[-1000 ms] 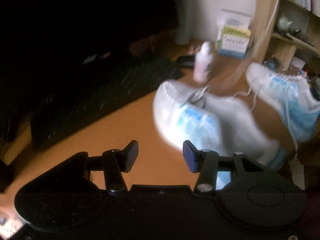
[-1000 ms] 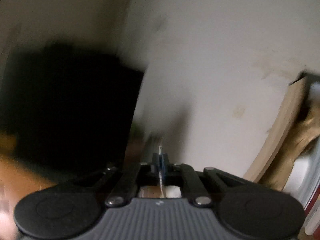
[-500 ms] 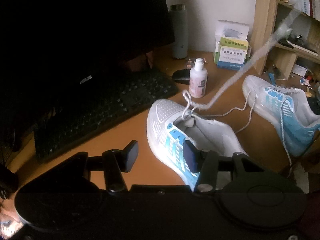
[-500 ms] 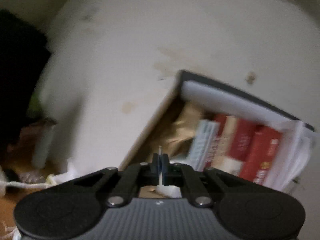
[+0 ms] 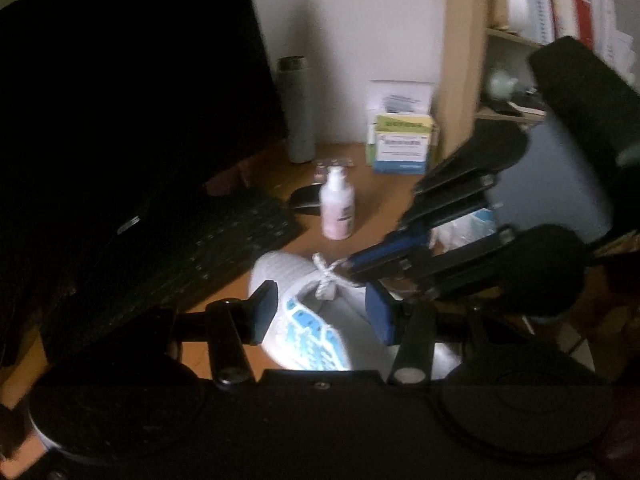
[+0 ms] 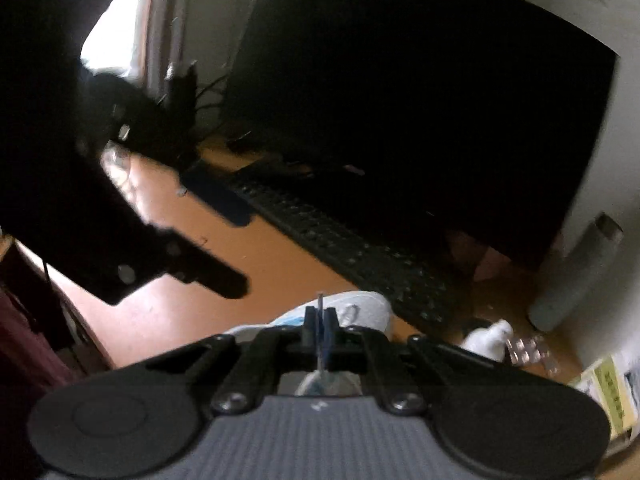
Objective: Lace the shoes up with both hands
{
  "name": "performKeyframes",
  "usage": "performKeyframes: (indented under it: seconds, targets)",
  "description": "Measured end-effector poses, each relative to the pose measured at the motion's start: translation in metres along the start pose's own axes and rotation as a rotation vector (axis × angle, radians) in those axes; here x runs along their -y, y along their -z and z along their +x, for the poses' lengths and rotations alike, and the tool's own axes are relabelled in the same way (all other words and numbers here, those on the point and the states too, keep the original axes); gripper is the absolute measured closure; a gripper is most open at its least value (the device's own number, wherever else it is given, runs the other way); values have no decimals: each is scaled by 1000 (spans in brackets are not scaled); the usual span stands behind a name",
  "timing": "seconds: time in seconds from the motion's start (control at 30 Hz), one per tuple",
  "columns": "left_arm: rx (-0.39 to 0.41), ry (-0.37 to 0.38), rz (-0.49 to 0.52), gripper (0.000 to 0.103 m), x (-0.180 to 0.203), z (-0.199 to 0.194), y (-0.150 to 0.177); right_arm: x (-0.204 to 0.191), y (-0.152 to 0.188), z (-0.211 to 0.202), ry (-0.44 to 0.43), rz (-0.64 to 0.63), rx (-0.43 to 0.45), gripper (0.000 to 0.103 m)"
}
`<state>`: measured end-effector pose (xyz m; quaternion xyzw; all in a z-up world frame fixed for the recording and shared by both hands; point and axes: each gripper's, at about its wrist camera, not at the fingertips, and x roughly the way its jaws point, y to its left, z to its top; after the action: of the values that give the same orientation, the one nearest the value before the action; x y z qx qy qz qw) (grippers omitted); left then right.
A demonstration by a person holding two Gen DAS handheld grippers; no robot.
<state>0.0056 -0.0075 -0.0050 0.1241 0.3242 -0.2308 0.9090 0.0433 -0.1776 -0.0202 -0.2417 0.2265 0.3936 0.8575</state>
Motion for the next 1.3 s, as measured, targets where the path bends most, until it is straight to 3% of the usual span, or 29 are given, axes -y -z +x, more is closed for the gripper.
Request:
performKeyframes:
  seconds: [0.17,0.33,0.4,0.43,0.53,0.6,0.7,0.83,1.1,1.17,1.3]
  targets:
    - [-52,-5,11,55,3,14,8,3,6,10,-2,11,-22,100]
    - [-79,-13,11,55,2,24,13,-27,1,39,21,-32,-94,100]
    - [-57,-24,7,65,1,23,12,-44,-5,43,44,-109,-87,100]
    - [-44,-29,-5,71,0,22,11,-51,-7,39,51,-160,-70,100]
    - [7,9,-144,71,-14,17,6,-59,-6,35,61,-281,-45,100]
    - [11,32,-181,71,-16,18,5,-61,-4,33,59,-313,-41,100]
    - [16,65,-234,72,-19,19,3,-61,-2,28,60,-299,-25,100]
    - [24,92,-277,83,-22,20,2,-60,0,21,72,-266,2,100]
    - [30,154,-345,86,-28,22,1,-62,-3,21,61,-236,12,100]
    - [29,169,-359,95,-30,23,2,-62,-3,22,61,-229,15,100]
    - [24,226,-453,96,-41,28,6,-61,-3,23,63,-203,26,100]
